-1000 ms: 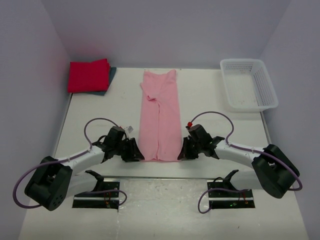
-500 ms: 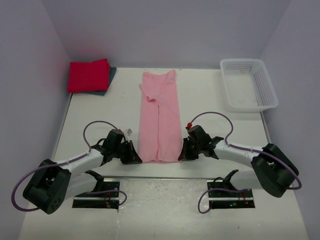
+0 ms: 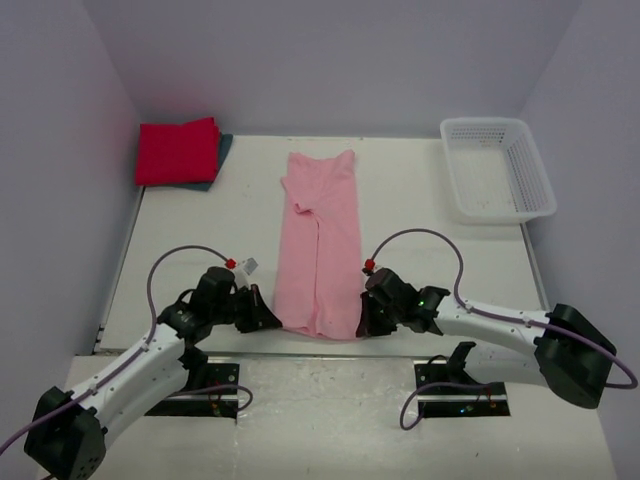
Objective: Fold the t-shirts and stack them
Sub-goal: Grab the bottom of the folded rectangular tshirt with both arms, then fold the folded rectangular tshirt in 1/3 of the way
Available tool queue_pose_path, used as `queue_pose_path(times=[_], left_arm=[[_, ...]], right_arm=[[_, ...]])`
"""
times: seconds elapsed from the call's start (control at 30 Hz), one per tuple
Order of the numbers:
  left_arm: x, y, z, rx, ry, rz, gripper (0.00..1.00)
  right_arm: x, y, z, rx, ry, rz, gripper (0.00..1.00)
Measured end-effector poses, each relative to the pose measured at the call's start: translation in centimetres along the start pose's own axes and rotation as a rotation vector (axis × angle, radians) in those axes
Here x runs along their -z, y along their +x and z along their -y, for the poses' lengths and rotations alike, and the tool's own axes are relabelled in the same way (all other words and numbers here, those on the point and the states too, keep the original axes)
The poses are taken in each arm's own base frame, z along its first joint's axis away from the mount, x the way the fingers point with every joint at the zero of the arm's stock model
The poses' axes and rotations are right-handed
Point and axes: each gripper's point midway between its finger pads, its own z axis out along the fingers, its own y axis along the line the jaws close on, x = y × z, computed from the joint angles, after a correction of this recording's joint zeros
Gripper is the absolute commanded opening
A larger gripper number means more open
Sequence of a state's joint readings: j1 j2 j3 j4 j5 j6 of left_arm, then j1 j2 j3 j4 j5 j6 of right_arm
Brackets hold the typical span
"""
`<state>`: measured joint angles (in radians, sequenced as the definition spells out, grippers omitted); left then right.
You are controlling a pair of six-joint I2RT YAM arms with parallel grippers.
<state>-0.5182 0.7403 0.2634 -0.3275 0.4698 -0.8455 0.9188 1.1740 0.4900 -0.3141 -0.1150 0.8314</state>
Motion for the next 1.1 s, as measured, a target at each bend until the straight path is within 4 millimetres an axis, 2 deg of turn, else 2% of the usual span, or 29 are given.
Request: queue_pose_path(times=[0.23,0.3,0.4,0.53,0.7,0.9,1.0,1.1], left_arm=[[1.8,1.6,1.6,-0.019,0.061,0.009,0.00],[2.2,1.7,1.6,-0.021,0.060,0.023,0.00],[2.4,1.4,0.9,-0.009,0.004,0.033,0.00],[2.9,-1.0,2.0,-0.030,-0.072,0.073,0.00],[2.5,-6.0,4.5,-0.093,-0.144,0.141,0.00],[0.5,-11.7,6.7,-0.178,-0.226,0.189,0.00],[-0.5,-14.4,7.0,-0.203,-0.266,0.215,0.00],[-1.3,-17.0,6.4,-0.216,-0.313,0.239,0.00]], right_arm=[[1.0,2.9,-1.6,0.060,0.010,-0.030,0.00],[1.4,3.1,-2.1,0.066,0.012,-0.027,0.00],[2.2,2.2,-2.6,0.064,0.032,0.010,0.00],[3.5,-0.6,-3.7,0.064,0.060,0.083,0.00],[4.3,-6.4,-5.4,0.064,0.082,0.168,0.00],[3.5,-13.4,-4.2,0.049,0.160,0.204,0.00],[3.0,-16.1,-3.0,0.036,0.192,0.210,0.00],[2.5,-18.0,-2.2,0.032,0.208,0.201,0.00]])
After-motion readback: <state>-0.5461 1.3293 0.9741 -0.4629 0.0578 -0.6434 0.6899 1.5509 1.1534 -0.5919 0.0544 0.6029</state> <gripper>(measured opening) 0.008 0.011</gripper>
